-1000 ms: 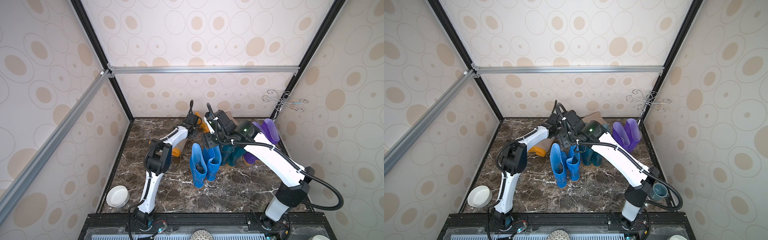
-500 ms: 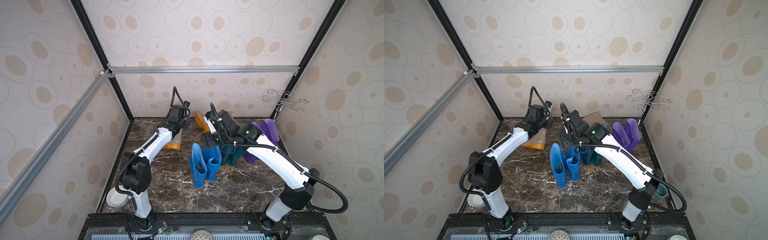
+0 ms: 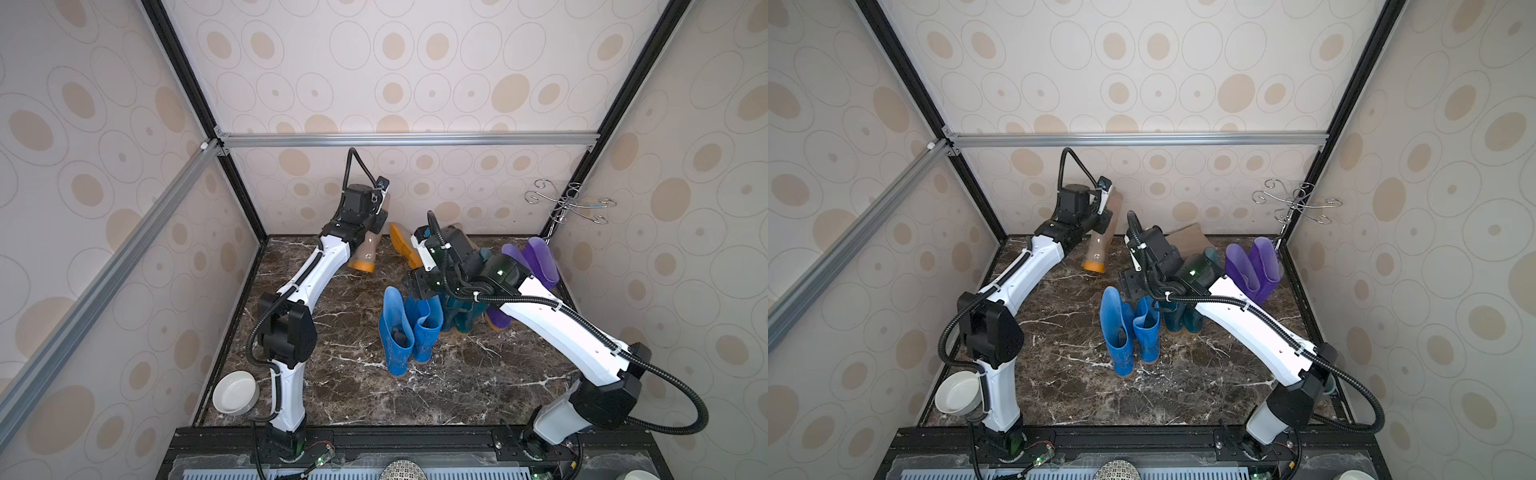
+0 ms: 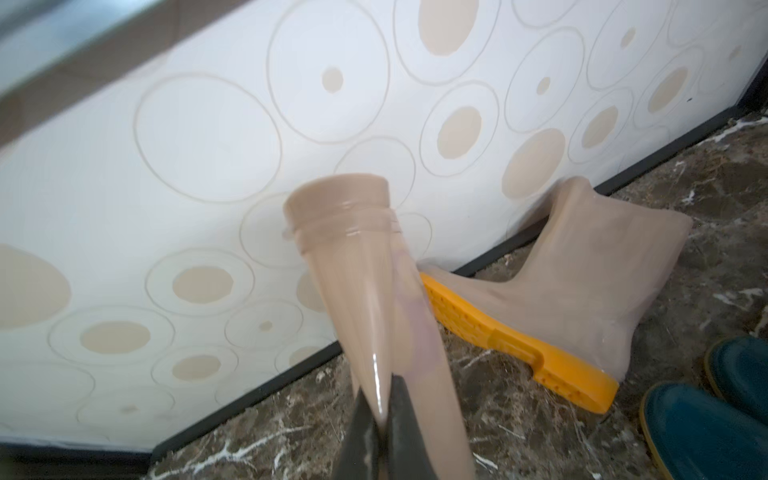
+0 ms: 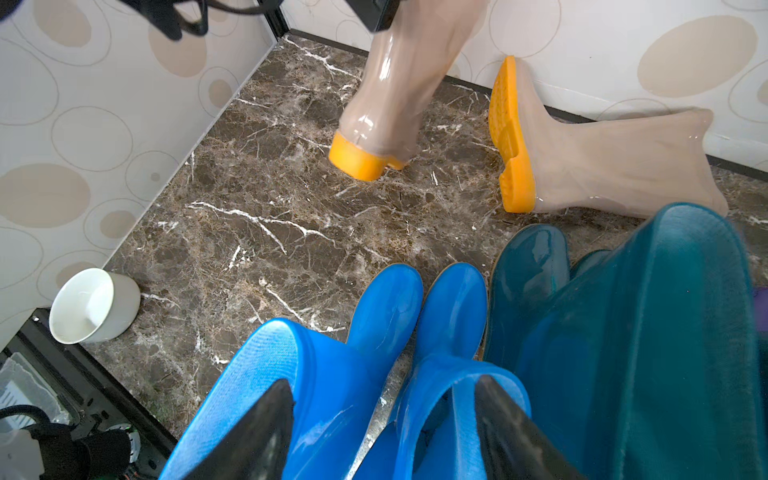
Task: Match and arrange rain boots in pairs
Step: Adjust the rain boot at the center of the board.
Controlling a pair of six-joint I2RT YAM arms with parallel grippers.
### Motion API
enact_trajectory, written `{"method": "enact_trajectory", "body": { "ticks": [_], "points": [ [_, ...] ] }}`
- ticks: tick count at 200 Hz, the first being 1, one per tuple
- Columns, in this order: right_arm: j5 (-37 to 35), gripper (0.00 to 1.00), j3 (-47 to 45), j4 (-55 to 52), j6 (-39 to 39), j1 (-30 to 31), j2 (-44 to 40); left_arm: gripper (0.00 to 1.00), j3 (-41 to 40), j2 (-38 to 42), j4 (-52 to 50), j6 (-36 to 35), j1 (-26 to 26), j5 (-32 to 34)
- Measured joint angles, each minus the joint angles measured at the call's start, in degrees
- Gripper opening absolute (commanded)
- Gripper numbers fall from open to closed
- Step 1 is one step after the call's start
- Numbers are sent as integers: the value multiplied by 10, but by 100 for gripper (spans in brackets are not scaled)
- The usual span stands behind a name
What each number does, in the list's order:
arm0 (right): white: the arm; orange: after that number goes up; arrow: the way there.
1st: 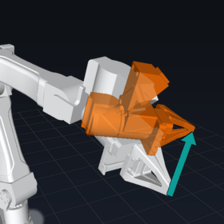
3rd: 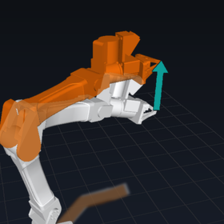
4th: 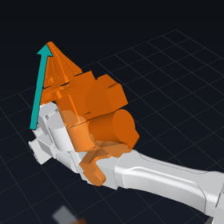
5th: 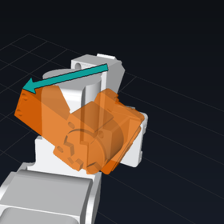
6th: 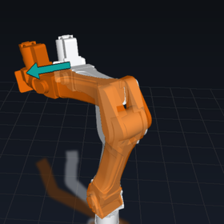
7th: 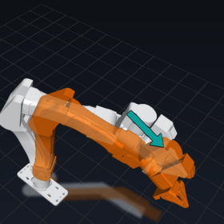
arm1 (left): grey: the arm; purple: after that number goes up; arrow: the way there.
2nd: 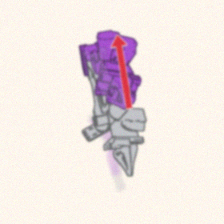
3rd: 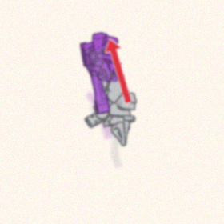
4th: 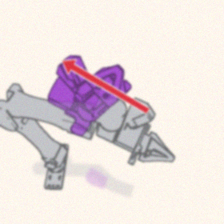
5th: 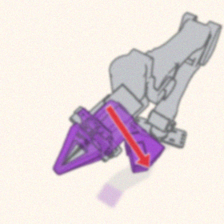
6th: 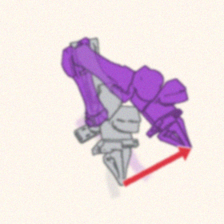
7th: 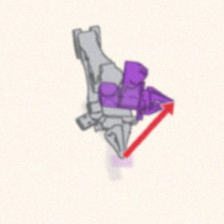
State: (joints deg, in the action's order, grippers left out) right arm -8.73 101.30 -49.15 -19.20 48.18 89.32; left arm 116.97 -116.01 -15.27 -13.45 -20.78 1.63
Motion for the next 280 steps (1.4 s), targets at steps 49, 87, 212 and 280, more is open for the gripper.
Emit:
{"method": "enact_trajectory", "body": {
  "ticks": [49, 87, 212, 280],
  "points": [
    [0, 70, -37, 17, -2, 0, -26, 0, -123, 52, 87, -1, 10, -12],
    [7, 70, -69, 27, -2, 0, -33, 0, -441, 188, 252, 1, 14, -7],
    [27, 70, -93, 46, 4, 0, -33, 71, -689, 365, 356, 54, 43, -26],
    [26, 71, -94, 46, 11, 1, -33, 87, -663, 418, 253, 78, 44, -30]
  ]
}}
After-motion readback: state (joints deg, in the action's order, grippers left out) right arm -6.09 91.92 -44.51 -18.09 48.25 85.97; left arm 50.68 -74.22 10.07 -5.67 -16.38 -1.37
